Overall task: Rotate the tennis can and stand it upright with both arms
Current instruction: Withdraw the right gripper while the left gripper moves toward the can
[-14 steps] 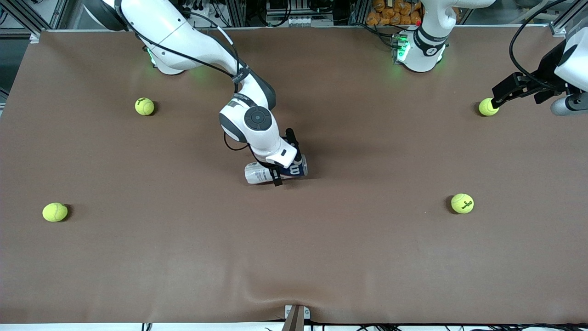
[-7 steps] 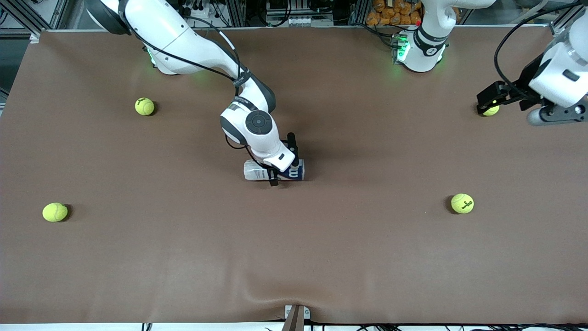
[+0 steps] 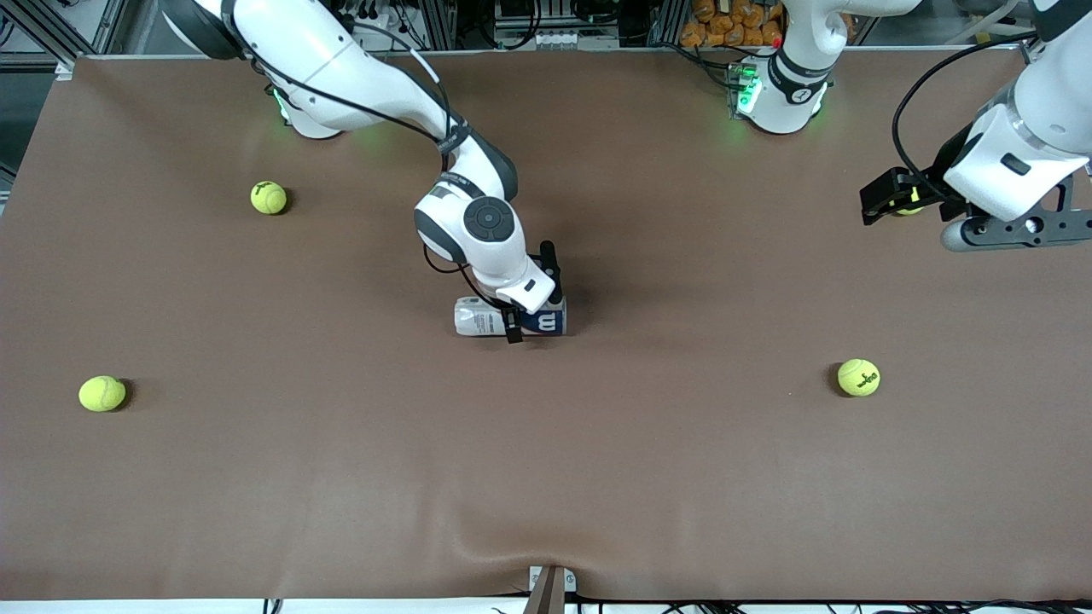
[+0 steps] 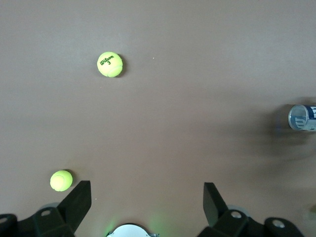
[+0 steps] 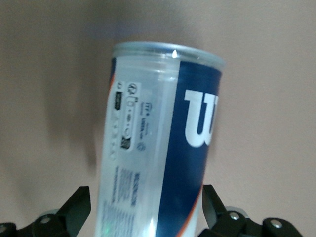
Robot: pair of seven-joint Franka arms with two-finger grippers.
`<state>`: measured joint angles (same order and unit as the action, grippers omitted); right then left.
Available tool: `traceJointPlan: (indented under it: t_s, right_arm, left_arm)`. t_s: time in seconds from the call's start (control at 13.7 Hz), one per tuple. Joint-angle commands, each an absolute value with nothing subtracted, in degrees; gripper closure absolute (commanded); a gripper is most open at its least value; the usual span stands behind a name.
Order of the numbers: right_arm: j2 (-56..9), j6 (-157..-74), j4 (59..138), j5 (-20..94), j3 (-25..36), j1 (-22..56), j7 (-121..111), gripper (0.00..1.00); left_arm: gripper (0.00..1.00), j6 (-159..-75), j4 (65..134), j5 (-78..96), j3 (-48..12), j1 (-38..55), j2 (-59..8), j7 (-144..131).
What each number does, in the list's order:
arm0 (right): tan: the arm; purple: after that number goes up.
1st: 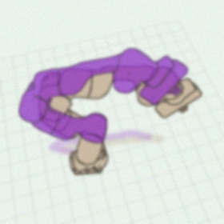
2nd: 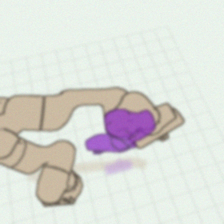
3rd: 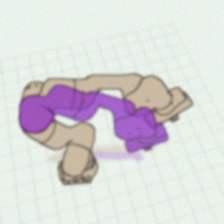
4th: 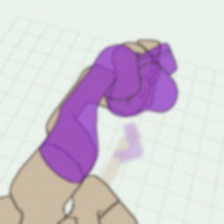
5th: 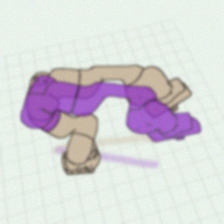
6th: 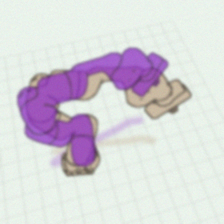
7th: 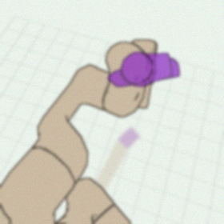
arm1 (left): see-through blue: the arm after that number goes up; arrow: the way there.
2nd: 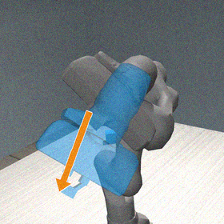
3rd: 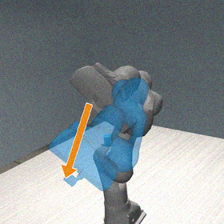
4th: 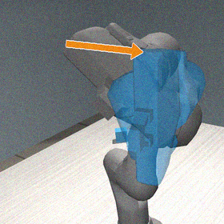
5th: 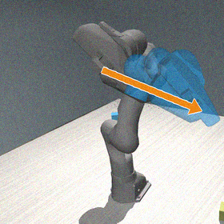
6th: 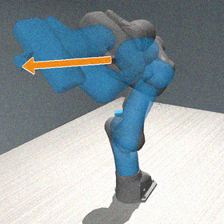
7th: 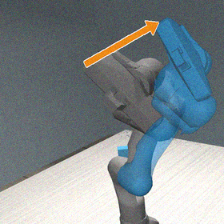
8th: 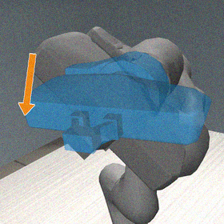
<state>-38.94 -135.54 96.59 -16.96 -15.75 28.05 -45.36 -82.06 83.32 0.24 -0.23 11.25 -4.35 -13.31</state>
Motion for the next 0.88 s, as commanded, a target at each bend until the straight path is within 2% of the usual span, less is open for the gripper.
traceJointPlan:
  t_s: [0.0,0.22,0.58,0.8]
  right_arm:
    - [-31.93,-127.21,96.59,-10.24,-18.54,26.81,-44.38,0.0]
    - [-24.72,-120.34,96.5,-4.49,-18.11,26.11,-41.33,0.0]
    - [-15.05,-111.37,96.59,-4.48,-17.58,17.68,-23.4,0.0]
    - [-10.91,-110.74,96.24,-4.22,-9.96,15.3,-18.55,0.0]
  left_arm:
    - [0.0,-82.79,82.62,1.41,-0.7,11.34,-5.1,-13.54]
    - [0.0,-82.97,82.62,1.41,-0.7,11.42,-5.19,-13.54]
    - [0.0,-85.51,82.62,1.85,-1.76,11.51,-7.12,-14.15]
    - [0.0,-86.74,82.62,4.12,-2.63,11.51,-9.75,-14.24]
